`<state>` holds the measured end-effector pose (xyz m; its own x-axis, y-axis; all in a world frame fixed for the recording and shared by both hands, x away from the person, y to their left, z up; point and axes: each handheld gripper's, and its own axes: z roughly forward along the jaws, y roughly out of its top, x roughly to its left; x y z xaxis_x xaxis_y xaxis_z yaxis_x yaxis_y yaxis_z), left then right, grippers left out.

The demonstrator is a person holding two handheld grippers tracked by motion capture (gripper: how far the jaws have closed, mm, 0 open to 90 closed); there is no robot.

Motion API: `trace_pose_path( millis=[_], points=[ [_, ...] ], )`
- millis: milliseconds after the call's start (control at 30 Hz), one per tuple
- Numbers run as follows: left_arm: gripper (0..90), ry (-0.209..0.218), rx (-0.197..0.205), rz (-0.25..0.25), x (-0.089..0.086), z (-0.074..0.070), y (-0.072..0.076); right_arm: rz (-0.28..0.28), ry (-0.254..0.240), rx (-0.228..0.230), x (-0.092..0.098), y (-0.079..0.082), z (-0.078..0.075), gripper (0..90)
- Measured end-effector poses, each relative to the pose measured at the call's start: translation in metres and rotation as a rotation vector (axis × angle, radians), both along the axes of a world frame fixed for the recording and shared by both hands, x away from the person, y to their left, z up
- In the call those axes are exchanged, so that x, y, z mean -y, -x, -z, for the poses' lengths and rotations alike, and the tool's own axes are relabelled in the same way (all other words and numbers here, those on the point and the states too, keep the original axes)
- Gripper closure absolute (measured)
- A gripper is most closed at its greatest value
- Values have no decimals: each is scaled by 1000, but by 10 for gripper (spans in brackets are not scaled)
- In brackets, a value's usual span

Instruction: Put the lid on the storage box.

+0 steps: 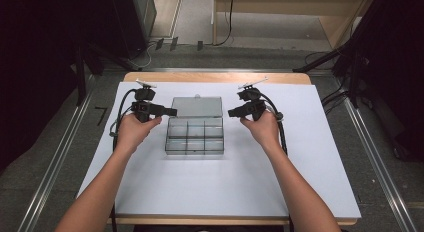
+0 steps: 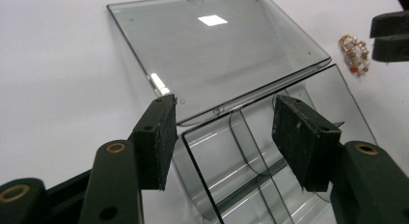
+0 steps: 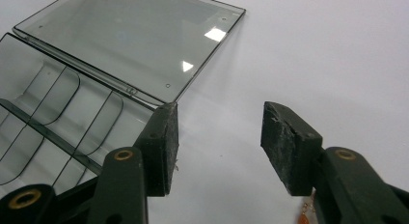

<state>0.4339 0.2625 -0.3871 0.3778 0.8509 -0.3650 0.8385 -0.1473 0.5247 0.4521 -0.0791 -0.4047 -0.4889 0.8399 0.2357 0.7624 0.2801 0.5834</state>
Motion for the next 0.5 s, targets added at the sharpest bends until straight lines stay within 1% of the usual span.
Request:
trace_pose_path(
  millis=[67,100,133,200,267,400,433,500],
  points=[
    [425,10,-1,-2,-1,0,2,2,-8,-1,2,1,0,491],
    [425,11,3,4,-1,-1,4,3,-12,-2,2,3,0,491],
    [425,14,3,4,-1,-1,5,3,-8,0,3,4,0,491],
    [424,9,9,9,-1,-2,7,-1,-8,3,4,5,1,491],
    [425,11,15,13,-1,-4,10,-5,-18,-3,5,7,1,491],
    [424,18,26,21,0,-7,16,-6,-22,2,8,9,0,490],
    [423,14,25,27,0,-7,17,-5,-21,8,10,10,1,490],
    [421,7,26,30,0,-7,18,0,-19,3,12,10,3,490]
  ],
)
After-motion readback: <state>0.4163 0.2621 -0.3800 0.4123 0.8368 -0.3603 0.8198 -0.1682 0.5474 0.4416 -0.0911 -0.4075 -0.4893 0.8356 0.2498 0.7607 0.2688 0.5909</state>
